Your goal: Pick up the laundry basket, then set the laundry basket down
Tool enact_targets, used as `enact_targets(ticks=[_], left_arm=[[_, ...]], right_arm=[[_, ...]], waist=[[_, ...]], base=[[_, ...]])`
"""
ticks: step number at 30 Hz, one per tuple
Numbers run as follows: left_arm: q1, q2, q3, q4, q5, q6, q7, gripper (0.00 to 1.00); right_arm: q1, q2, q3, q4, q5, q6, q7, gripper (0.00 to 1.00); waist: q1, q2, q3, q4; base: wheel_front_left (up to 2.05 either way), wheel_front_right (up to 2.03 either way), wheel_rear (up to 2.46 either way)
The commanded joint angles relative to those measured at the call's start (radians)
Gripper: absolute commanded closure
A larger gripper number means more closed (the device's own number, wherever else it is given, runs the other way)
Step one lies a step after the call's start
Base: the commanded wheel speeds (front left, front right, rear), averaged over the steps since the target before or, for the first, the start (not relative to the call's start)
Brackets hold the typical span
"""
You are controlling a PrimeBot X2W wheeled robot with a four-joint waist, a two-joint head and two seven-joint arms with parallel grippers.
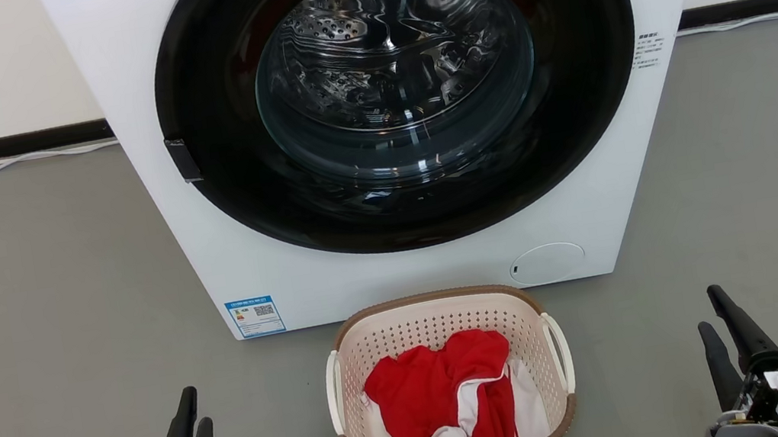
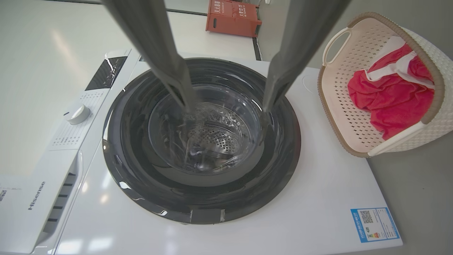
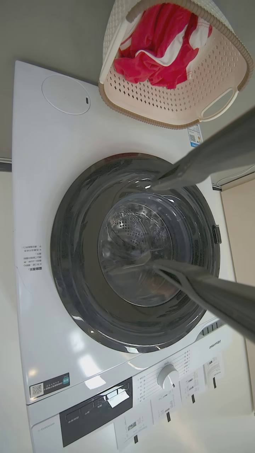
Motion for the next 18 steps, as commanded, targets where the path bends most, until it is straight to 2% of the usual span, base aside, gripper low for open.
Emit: enact_targets(ticks=[1, 3, 7, 18], left_arm=[[-0.032, 0.006, -0.003, -0.024, 0.006, -0.001, -0.010, 0.00], [-0.031, 0.006, -0.006, -0.023, 0.008, -0.001, -0.016, 0.00], [-0.029, 0.007, -0.010, -0.021, 0.015, -0.001, -0.027, 0.00], [-0.026, 0.008, -0.017, -0.010, 0.059, -0.002, -0.060, 0.00]], right_arm=[[-0.025, -0.007, 0.004, -0.028, -0.006, 0.001, -0.013, 0.00], [-0.023, -0.007, 0.007, -0.031, -0.011, 0.001, -0.018, 0.00], [-0.018, -0.007, 0.013, -0.038, -0.024, 0.002, -0.030, 0.00], [-0.012, -0.007, 0.029, -0.048, -0.111, 0.002, -0.062, 0.00]], waist=[[0.0013, 0.0000, -0.001, 0.000], [0.0022, 0.0000, -0.002, 0.001], [0.0002, 0.0000, -0.001, 0.001], [0.0000, 0.0000, 0.001, 0.002]], base=[[0.00, 0.00, 0.00], [0.00, 0.00, 0.00], [0.00, 0.00, 0.00], [0.00, 0.00, 0.00]])
